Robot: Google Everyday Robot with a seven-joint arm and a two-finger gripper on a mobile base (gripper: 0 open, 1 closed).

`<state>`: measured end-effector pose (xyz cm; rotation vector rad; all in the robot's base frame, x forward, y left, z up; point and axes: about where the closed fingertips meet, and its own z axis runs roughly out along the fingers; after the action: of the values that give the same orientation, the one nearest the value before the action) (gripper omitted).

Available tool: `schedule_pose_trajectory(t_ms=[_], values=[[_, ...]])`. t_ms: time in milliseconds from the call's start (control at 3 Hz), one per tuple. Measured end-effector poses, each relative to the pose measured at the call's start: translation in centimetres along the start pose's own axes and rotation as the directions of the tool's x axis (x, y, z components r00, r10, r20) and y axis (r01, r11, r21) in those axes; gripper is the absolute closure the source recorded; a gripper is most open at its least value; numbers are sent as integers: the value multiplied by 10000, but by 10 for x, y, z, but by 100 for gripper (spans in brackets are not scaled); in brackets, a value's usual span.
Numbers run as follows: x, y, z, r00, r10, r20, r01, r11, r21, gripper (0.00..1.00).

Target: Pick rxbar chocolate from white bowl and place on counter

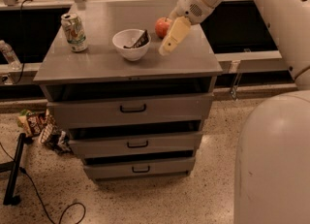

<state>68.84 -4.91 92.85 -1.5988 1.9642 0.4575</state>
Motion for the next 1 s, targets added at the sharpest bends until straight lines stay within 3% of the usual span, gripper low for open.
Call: schedule_pose_trajectory(t_ms=[667,1000], values=[[-31,-17,8,9981,327,518,-361,9971,671,0],[-48,-23,11,9979,410,505,-444,9967,684,5]])
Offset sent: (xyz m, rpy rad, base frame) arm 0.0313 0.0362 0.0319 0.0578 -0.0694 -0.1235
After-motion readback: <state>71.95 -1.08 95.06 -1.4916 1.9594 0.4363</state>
